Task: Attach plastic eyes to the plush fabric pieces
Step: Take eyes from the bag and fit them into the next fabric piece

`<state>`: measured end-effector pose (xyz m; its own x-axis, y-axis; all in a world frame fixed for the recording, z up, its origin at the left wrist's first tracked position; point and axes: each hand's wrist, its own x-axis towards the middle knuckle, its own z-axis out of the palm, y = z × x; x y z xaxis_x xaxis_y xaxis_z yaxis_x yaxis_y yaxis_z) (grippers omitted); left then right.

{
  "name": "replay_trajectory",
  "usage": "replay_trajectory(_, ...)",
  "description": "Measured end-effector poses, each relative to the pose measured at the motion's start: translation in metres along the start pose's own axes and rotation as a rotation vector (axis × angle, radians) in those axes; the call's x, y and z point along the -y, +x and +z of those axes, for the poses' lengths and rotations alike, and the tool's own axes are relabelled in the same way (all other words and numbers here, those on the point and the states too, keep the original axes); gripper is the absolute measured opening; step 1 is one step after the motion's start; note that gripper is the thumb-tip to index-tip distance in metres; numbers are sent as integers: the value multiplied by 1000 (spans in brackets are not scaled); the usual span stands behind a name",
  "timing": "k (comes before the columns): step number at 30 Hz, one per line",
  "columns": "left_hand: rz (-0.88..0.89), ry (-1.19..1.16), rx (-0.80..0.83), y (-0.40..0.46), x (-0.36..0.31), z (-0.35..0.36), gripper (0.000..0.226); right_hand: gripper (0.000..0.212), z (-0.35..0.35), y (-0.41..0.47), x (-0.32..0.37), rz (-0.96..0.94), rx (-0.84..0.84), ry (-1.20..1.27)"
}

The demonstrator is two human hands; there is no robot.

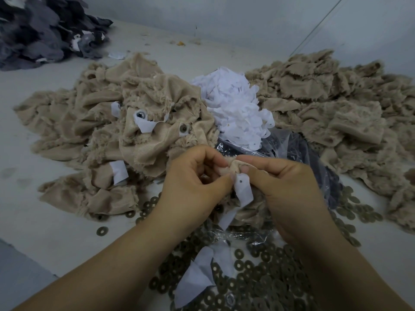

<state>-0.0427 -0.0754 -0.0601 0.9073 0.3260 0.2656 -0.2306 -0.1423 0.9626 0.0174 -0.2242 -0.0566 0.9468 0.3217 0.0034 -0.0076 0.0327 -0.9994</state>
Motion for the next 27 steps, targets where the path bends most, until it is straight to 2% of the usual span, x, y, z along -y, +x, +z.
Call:
replay_trajectory(7,66,67,-7,-1,-3,4,20,24,1,-3,1,-58,-7,-70)
replay_trajectory(12,126,88,-44,-1,-2,4,21,20,2,-4,1,-101,-42,-124)
replay_trajectory(20,281,321,-77,-2,1,5,12,28,3,-7,0,-232,-34,-265)
replay_trajectory(27,463,550,-79,0,1,4,9,21,4,-6,2,-176,-15,-204)
